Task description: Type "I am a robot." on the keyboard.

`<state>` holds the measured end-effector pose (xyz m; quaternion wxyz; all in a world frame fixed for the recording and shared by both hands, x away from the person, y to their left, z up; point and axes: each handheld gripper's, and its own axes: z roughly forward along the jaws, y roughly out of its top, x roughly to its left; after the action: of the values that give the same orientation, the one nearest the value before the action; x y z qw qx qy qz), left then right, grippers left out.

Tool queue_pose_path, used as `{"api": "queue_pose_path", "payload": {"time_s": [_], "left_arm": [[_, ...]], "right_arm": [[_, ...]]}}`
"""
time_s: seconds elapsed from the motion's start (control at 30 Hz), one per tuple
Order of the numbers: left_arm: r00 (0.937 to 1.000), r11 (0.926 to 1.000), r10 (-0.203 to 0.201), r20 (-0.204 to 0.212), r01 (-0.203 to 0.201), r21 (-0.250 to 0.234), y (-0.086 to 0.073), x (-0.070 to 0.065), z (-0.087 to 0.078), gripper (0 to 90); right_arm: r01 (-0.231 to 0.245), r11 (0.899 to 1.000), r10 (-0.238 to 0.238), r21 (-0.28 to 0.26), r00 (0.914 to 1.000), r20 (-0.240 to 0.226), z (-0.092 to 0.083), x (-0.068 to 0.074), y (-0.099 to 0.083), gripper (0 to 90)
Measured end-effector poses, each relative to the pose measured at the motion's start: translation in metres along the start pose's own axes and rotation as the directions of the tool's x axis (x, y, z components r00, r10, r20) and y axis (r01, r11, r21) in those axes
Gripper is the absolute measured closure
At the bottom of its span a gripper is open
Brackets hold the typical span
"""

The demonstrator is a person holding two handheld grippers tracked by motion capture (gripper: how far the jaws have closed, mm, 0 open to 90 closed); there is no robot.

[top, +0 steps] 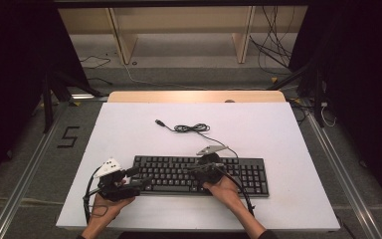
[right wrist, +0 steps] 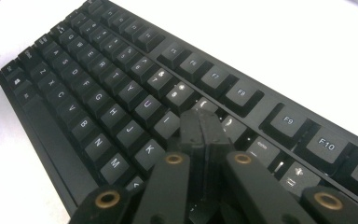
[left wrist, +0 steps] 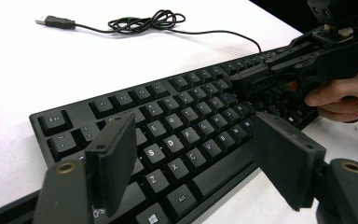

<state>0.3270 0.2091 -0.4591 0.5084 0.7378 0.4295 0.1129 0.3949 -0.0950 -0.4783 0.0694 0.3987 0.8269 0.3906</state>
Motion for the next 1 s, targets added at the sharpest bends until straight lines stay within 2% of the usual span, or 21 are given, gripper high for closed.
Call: {"api": "queue_pose_path", "payload": {"time_s": [0.1,0.37,0.53,0.7,1.0], "left_arm": [[1.0000,1.0000,-0.002,-0.002,0.002,-0.004,-0.001,0.000,-0.001,30.7],[0.9999,0.9998,-0.005,-0.010,0.005,-0.019,-0.002,0.002,-0.006,30.7],[0.9999,0.9996,-0.003,-0.013,0.002,-0.029,-0.003,0.003,-0.007,30.6],[0.9999,0.9996,0.001,-0.012,-0.001,-0.029,-0.003,0.002,-0.006,30.3],[0.9999,0.9996,0.009,-0.009,-0.009,-0.028,-0.004,0.000,-0.006,29.8]], "right_arm": [[-0.020,1.000,0.020,-0.004,0.9998,-0.005,-0.002,0.000,0.000,89.4],[-0.040,0.997,0.036,-0.065,0.9973,-0.065,-0.010,0.003,0.002,75.9],[-0.035,0.996,0.026,-0.083,0.9942,-0.104,-0.014,0.008,0.005,59.5],[-0.024,0.995,0.012,-0.095,0.9914,-0.130,-0.016,0.015,0.008,49.7],[-0.006,0.997,-0.008,-0.082,0.9866,-0.163,-0.013,0.025,0.010,40.1]]}}
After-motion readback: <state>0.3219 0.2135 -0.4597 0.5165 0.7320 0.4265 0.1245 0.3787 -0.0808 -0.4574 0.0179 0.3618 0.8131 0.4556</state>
